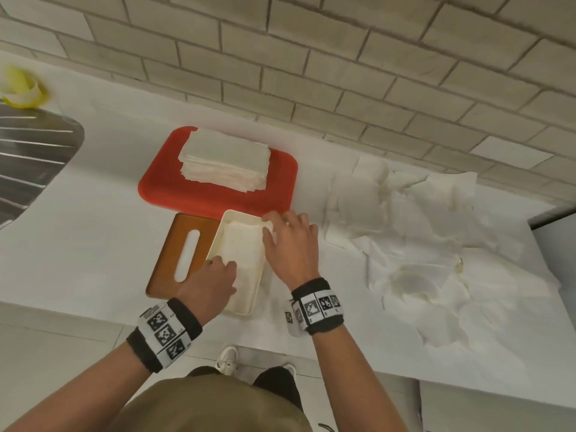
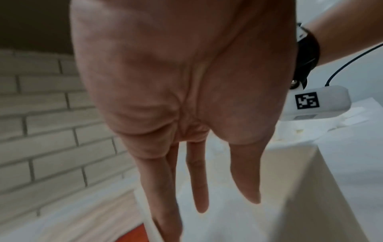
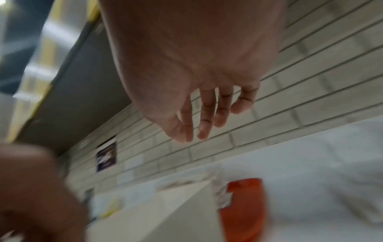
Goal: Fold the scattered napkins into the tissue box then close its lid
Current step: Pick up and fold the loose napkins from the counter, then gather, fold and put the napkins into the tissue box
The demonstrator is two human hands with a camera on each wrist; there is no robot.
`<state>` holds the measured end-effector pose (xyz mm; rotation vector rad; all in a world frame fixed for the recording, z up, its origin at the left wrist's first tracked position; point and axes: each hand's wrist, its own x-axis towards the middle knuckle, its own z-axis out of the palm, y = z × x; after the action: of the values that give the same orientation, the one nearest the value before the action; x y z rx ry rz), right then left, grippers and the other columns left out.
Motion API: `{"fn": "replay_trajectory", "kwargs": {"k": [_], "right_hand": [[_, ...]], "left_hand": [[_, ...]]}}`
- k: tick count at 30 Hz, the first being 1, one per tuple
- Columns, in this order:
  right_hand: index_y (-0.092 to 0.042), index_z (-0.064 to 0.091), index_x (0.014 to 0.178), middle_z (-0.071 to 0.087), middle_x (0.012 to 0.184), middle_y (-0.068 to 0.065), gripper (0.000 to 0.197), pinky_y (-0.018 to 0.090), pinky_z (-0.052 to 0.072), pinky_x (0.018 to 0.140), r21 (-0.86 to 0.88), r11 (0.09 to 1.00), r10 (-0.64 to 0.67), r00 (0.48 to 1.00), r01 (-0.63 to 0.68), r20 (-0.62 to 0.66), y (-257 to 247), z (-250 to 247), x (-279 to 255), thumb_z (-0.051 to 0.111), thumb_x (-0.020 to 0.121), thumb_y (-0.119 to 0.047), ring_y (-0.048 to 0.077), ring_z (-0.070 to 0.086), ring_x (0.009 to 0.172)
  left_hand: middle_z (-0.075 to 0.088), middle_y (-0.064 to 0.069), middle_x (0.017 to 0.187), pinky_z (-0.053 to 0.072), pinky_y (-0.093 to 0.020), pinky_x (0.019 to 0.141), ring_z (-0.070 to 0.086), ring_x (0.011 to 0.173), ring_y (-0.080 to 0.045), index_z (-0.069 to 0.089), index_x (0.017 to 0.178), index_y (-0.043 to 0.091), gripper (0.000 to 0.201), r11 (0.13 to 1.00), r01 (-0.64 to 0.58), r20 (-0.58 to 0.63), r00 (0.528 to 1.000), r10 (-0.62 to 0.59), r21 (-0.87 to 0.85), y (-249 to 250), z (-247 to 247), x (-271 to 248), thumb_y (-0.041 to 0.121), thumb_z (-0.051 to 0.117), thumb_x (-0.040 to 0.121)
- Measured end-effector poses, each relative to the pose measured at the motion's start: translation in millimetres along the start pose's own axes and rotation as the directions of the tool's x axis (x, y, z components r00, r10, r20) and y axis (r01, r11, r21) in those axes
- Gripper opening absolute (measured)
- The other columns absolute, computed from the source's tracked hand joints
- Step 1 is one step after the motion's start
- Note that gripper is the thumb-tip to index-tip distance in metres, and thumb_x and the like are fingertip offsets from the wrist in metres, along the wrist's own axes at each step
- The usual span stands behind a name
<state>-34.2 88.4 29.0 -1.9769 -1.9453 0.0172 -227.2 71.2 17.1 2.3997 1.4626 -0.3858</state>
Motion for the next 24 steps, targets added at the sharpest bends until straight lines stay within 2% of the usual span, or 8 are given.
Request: {"fn": "replay_trajectory", "kwargs": {"k": [5, 8, 10, 12, 14, 16, 21, 24], "right_hand": [[-0.033, 0.068, 0.123, 0.066, 0.124, 0.007, 0.032, 0.049, 0.053, 0.089, -0.030, 0.914, 0.403, 0.914, -0.404, -0.054, 162, -45, -19, 0.068, 0.090, -0.034, 0.037, 0.057, 0.115], [-0.036, 0.060, 0.139, 0.050, 0.146, 0.021, 0.049, 0.056, 0.048, 0.103, 0.062, 0.638, 0.770, 0.636, -0.768, -0.050, 280, -67, -38, 0.072, 0.093, -0.046, 0.047, 0.048, 0.134], [-0.045, 0.052, 0.147, 0.043, 0.153, 0.024, 0.056, 0.056, 0.045, 0.110, 0.113, 0.496, 0.865, 0.502, -0.861, 0.021, 334, -77, -47, 0.072, 0.094, -0.052, 0.050, 0.044, 0.140], [-0.051, 0.061, 0.137, 0.056, 0.148, 0.021, 0.043, 0.050, 0.049, 0.109, 0.143, 0.548, 0.813, 0.565, -0.824, 0.142, 366, -72, -52, 0.072, 0.096, -0.042, 0.046, 0.056, 0.134], [-0.048, 0.075, 0.104, 0.075, 0.131, 0.002, 0.028, 0.037, 0.052, 0.104, 0.096, 0.670, 0.703, 0.670, -0.737, 0.237, 378, -58, -57, 0.069, 0.093, -0.023, 0.033, 0.070, 0.121], [-0.048, 0.072, 0.084, 0.079, 0.117, -0.010, 0.036, 0.032, 0.055, 0.093, 0.065, 0.719, 0.661, 0.710, -0.692, 0.243, 376, -42, -62, 0.063, 0.092, -0.014, 0.025, 0.074, 0.110], [-0.038, 0.074, 0.091, 0.072, 0.111, -0.012, 0.029, 0.045, 0.057, 0.093, 0.035, 0.829, 0.528, 0.801, -0.559, 0.282, 352, -30, -92, 0.056, 0.094, -0.015, 0.021, 0.063, 0.109], [-0.036, 0.072, 0.096, 0.067, 0.112, -0.011, 0.028, 0.043, 0.051, 0.095, 0.049, 0.856, 0.474, 0.820, -0.514, 0.319, 357, -30, -102, 0.055, 0.096, -0.014, 0.019, 0.054, 0.111]], "left_hand": [[0.054, -0.002, 0.151, 0.056, -0.033, 0.104, 0.061, 0.133, -0.022, 0.050, 0.149, 0.025, 0.044, 0.994, -0.070, -0.138, 0.989, 0.058, -0.084, 19, -40, -25, 0.045, 0.052, 0.110], [0.062, 0.002, 0.144, 0.059, -0.031, 0.097, 0.068, 0.120, -0.020, 0.062, 0.139, 0.025, 0.036, 0.974, -0.159, -0.200, 0.972, 0.125, -0.162, 54, -60, -20, 0.044, 0.057, 0.108], [0.066, 0.004, 0.135, 0.057, -0.031, 0.091, 0.070, 0.112, -0.018, 0.064, 0.133, 0.026, 0.032, 0.957, -0.212, -0.230, 0.959, 0.165, -0.198, 83, -63, -9, 0.044, 0.058, 0.107], [0.068, 0.005, 0.126, 0.056, -0.033, 0.086, 0.070, 0.106, -0.018, 0.065, 0.129, 0.026, 0.028, 0.942, -0.257, -0.232, 0.951, 0.206, -0.217, 116, -61, 7, 0.043, 0.058, 0.107], [0.069, 0.006, 0.120, 0.055, -0.035, 0.085, 0.069, 0.105, -0.019, 0.065, 0.125, 0.026, 0.026, 0.928, -0.294, -0.231, 0.943, 0.241, -0.231, 151, -55, 31, 0.043, 0.058, 0.107], [0.070, 0.006, 0.116, 0.055, -0.036, 0.084, 0.068, 0.104, -0.018, 0.066, 0.119, 0.026, 0.023, 0.912, -0.311, -0.232, 0.939, 0.252, -0.268, 181, -47, 58, 0.044, 0.058, 0.106], [0.069, -0.001, 0.110, 0.056, -0.041, 0.081, 0.067, 0.103, -0.027, 0.067, 0.115, 0.019, 0.020, 0.892, -0.251, -0.312, 0.941, 0.133, -0.376, 244, -28, 148, 0.035, 0.062, 0.105], [0.054, -0.011, 0.147, 0.051, -0.047, 0.105, 0.049, 0.139, -0.034, 0.051, 0.147, 0.014, 0.055, 0.948, -0.183, -0.290, 0.951, 0.104, -0.260, 251, -22, 208, 0.031, 0.069, 0.098]]}}
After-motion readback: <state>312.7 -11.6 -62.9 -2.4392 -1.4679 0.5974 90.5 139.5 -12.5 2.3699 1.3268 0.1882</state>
